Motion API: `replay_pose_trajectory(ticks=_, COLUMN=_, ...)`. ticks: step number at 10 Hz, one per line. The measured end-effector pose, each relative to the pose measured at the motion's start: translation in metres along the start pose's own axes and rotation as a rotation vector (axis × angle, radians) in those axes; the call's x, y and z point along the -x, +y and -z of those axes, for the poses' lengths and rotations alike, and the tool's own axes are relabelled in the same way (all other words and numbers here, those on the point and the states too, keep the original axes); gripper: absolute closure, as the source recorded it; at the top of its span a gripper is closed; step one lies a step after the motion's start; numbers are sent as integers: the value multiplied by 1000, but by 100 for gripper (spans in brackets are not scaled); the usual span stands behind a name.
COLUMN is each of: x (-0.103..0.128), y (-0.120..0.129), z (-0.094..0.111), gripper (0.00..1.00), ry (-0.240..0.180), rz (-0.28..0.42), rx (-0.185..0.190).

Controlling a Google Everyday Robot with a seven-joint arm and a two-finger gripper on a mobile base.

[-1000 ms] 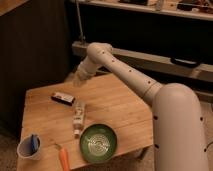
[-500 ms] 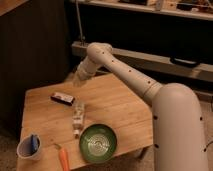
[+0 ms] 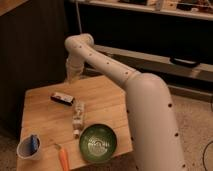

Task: Push the eraser across the table

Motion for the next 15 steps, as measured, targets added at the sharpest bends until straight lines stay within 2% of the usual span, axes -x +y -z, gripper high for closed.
replay_pose_trajectory(ticks=1, x=1, y=3, z=1, gripper=100, ry=-29, rz=7, rx=-6)
replay_pose_trajectory(ticks=2, x=4, y=3, z=1, gripper=100, ry=-39, rz=8, rx=-8)
replay_pose_trajectory(ticks=14, x=4, y=3, z=1, gripper=100, ry=-37, rz=8, rx=-8)
replay_pose_trajectory(ticks=15, x=3, y=3, z=1, gripper=95, ry=-37, rz=8, rx=-8)
